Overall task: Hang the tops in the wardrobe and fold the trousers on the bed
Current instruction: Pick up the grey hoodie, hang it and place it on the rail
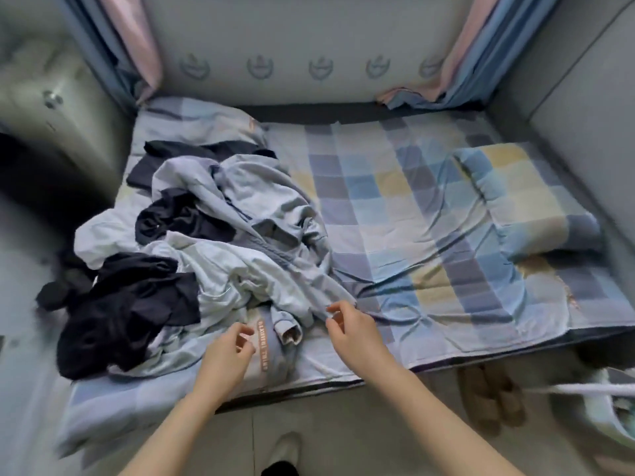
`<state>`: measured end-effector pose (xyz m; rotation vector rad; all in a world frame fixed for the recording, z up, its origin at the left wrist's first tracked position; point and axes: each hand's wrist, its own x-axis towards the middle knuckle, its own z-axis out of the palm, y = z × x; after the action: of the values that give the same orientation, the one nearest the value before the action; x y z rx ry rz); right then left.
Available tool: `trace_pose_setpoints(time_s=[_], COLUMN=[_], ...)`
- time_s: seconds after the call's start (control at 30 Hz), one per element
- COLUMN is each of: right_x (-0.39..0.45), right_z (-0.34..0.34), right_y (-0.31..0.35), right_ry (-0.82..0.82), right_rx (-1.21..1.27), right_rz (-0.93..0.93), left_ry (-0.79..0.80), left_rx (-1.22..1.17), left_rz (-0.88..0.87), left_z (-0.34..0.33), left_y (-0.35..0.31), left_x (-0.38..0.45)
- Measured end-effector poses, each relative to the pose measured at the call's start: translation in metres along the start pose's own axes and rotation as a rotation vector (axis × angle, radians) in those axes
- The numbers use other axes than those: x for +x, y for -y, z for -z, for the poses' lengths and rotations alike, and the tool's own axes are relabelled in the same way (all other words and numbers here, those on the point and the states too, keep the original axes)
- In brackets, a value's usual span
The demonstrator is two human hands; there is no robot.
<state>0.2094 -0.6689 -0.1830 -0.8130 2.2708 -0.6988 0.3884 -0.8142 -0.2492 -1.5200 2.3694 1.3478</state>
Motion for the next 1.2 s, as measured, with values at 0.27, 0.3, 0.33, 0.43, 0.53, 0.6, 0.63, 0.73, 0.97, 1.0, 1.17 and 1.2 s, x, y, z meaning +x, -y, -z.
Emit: trace_pose_setpoints(time_s=[0.27,0.3,0.33,0.43,0.53,0.6,0.63,0.73,0.97,1.0,1.17,1.2], right_x=[0.146,0.163,0.183,0.237,0.288,0.319,0.332,0.364,0.39,0.389,0.376,0.372], right_z=[-0.096,-0.108,-0.123,-0.158,-0.19,-0.212,-0.222,-0.251,-0.298,-0.3,-0.29,-0.285], right_y=[0.011,0.009,0.007,0.0,-0.003,-0.004,-0.004,-0.002,0.012,0.012,0.019,0.019], right_ry=[0.193,0.22,0.246,0.299,0.308,0.314,0.313,0.32,0.345,0.344,0.311,0.293], right_rx=[-0.092,-0.11,-0.124,-0.175,-0.23,-0.283,-0.323,-0.408,-0.48,-0.481,-0.272,-0.184], right_rz=[-0.002,0.004,0.015,0.055,0.088,0.1,0.107,0.152,0.248,0.239,0.244,0.25], left_ry=[-0.03,-0.041,-0.057,-0.08,-0.117,-0.153,-0.166,-0.201,-0.187,-0.223,-0.395,-0.426], left_rx=[0.033,0.037,0.042,0.072,0.167,0.253,0.297,0.406,0.597,0.622,0.249,0.179], left_rz=[0.236,0.267,0.294,0.358,0.388,0.409,0.424,0.5,0.546,0.504,0.482,0.473], left_z=[0.025,0.022,0.018,0.003,-0.008,-0.013,-0.015,-0.015,-0.004,-0.004,0.007,0.008], left_y=[0.092,0.101,0.111,0.131,0.148,0.158,0.162,0.176,0.23,0.233,0.233,0.23], left_x=[0.111,0.122,0.135,0.169,0.202,0.225,0.236,0.264,0.278,0.276,0.265,0.261])
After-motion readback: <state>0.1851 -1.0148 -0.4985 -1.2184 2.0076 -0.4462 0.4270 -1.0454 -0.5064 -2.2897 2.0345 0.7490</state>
